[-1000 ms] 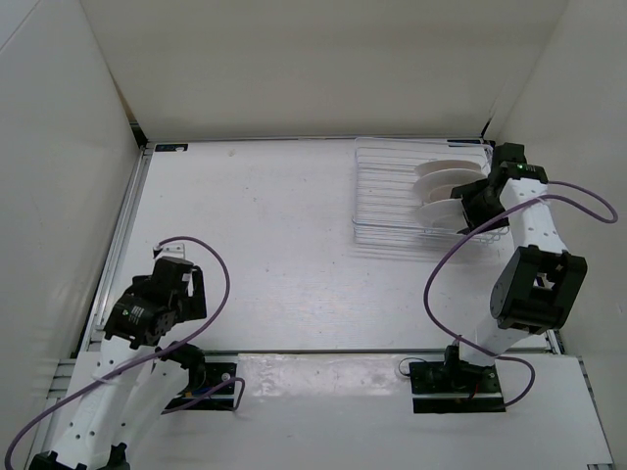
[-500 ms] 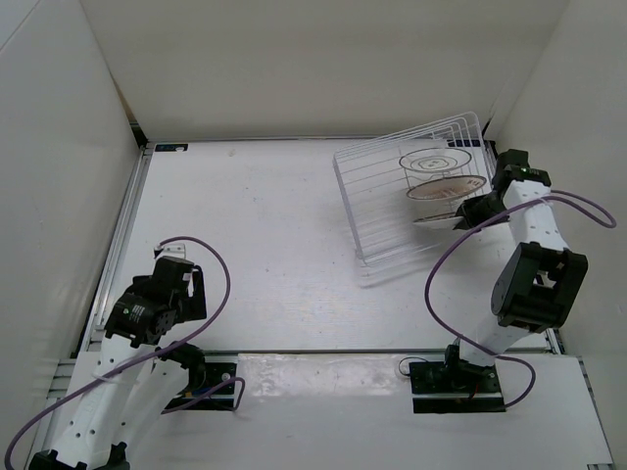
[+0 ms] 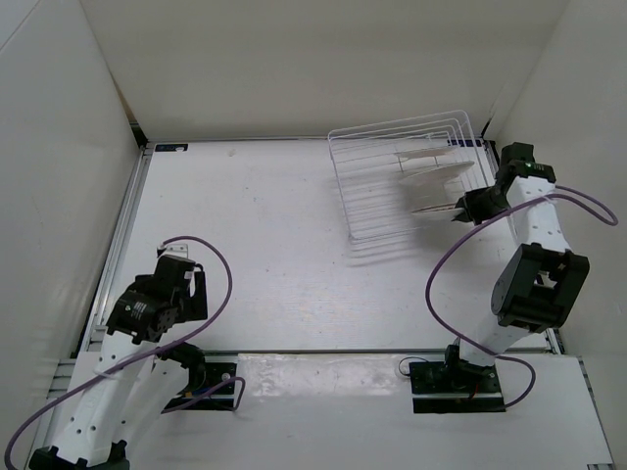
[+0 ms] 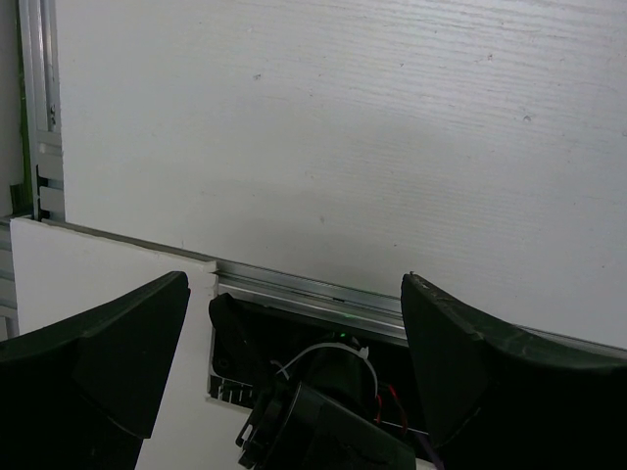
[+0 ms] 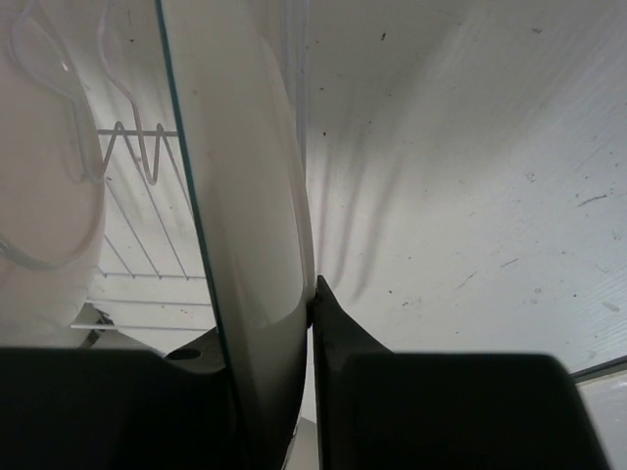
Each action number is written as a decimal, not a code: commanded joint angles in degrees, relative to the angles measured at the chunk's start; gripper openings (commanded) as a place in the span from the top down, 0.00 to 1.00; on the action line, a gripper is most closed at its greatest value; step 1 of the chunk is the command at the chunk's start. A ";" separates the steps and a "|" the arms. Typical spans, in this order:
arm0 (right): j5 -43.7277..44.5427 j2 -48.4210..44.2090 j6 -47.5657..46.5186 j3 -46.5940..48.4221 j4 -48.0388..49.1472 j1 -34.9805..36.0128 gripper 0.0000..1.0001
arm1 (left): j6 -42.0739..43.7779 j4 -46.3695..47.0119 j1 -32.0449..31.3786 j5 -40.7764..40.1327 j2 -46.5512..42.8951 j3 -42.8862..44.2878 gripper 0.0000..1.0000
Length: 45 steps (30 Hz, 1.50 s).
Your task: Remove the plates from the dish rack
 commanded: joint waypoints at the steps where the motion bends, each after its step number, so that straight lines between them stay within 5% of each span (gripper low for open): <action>1: -4.68 -1.43 7.25 5.14 2.64 -0.96 1.00 | 0.56 0.82 -0.26 0.41 0.61 1.42 0.00; 14: -10.30 2.53 10.33 17.81 -8.79 -1.48 1.00 | 0.55 2.41 -0.26 0.32 -0.36 -0.08 0.00; 19: -13.37 -0.54 8.59 15.44 -6.78 -1.66 1.00 | 0.12 2.67 -0.35 1.81 -0.01 0.71 0.00; 24: -17.51 -6.95 2.26 10.08 5.08 -0.87 1.00 | -1.11 5.04 -0.26 7.60 1.05 3.96 0.00; 28: -16.29 -19.93 -9.43 -2.87 12.45 0.63 1.00 | -2.78 11.69 -0.35 13.50 3.68 7.65 0.00; 34: -17.95 -37.52 -14.44 -22.78 25.99 2.55 1.00 | -9.35 22.61 1.49 34.12 13.87 17.22 0.00; 37: -19.44 -43.69 -14.19 -29.73 27.41 3.88 1.00 | -18.71 31.56 4.03 58.94 21.51 19.61 0.00; 39: -19.97 -47.03 -14.09 -33.34 27.51 5.02 1.00 | -24.46 46.83 4.66 70.65 27.29 16.81 0.00; 40: -20.59 -47.74 -14.18 -34.13 27.51 5.20 1.00 | -35.46 57.49 4.57 75.94 28.63 14.36 0.00; 43: -22.87 -49.15 -14.36 -35.89 27.16 6.69 1.00 | -46.71 76.36 3.61 77.75 34.96 12.05 0.00; 45: -24.63 -48.98 -13.66 -35.63 27.33 8.18 1.00 | -45.33 75.46 1.50 77.84 38.21 13.71 0.00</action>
